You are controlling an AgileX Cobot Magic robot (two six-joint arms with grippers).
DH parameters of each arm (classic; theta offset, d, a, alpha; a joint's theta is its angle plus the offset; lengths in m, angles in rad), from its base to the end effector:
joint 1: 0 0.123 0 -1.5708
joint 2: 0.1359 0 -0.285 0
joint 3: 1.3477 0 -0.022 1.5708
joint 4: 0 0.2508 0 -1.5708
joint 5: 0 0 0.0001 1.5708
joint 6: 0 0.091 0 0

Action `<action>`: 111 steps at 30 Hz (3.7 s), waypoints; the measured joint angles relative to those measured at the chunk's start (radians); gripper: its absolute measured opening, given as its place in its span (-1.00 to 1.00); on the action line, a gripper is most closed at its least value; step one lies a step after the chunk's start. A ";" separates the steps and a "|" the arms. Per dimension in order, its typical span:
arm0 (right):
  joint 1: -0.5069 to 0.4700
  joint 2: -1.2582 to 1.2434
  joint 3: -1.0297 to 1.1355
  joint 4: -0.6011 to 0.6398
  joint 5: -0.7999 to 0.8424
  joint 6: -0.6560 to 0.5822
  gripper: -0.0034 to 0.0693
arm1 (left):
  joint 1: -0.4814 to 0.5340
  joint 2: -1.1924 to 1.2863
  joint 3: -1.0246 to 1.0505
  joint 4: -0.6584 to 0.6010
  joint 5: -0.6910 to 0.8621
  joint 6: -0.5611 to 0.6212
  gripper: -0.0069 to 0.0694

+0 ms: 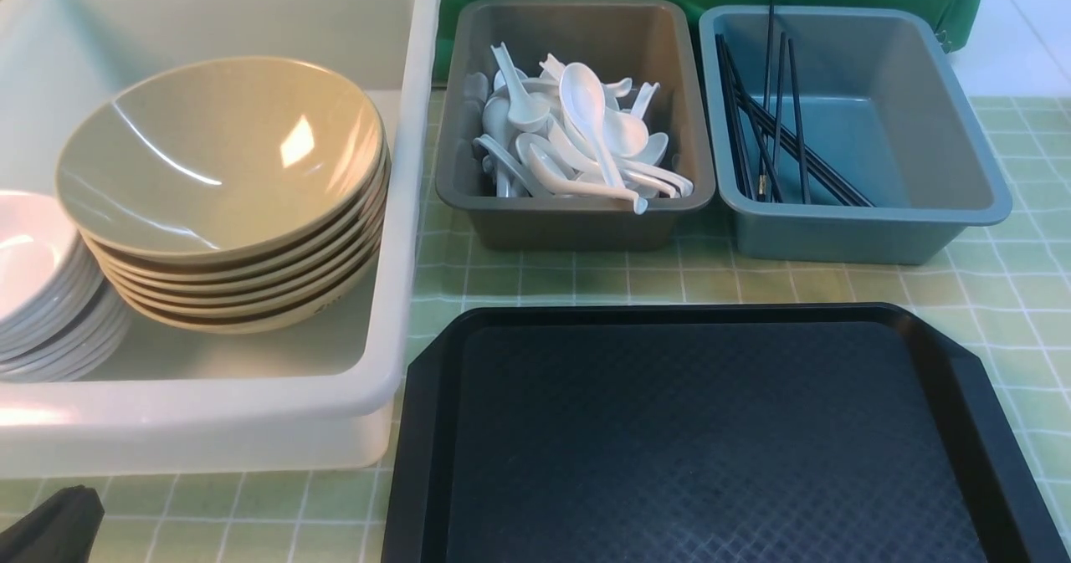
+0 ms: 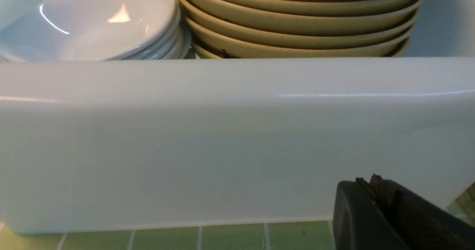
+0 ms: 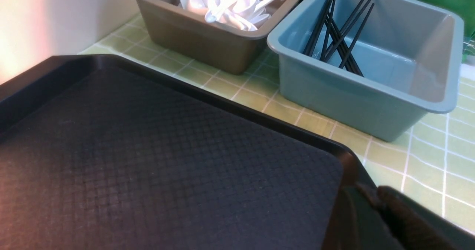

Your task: On green table put chopsticks spoon bowls plates into blue grey white boxes.

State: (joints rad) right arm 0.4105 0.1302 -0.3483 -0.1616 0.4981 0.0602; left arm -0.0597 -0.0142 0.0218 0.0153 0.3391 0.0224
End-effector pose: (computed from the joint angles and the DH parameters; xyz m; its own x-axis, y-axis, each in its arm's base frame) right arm 0.0457 0.0122 0.2773 -0.1432 -0.1515 -0.9780 -0.3415 0.9351 -0.0948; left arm 0.0532 -0.0027 0.1760 -0.2539 0.0521 -0.9658 0.0642 0.9973 0.0369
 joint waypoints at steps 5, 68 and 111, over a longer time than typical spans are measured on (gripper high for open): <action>0.000 0.000 0.000 0.000 0.000 -0.001 -0.70 | 0.000 0.000 0.001 -0.002 -0.003 0.000 -0.82; -0.453 -0.141 0.352 -0.030 -0.201 0.044 -0.55 | 0.000 0.000 0.002 -0.003 -0.009 0.000 -0.82; -0.453 -0.141 0.353 -0.030 -0.202 0.047 -0.46 | 0.000 0.000 0.002 -0.003 -0.009 0.000 -0.82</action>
State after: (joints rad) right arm -0.0423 -0.0107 0.0042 -0.1917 0.2956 0.1067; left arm -0.0597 -0.0142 0.0237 0.0122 0.3305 0.0224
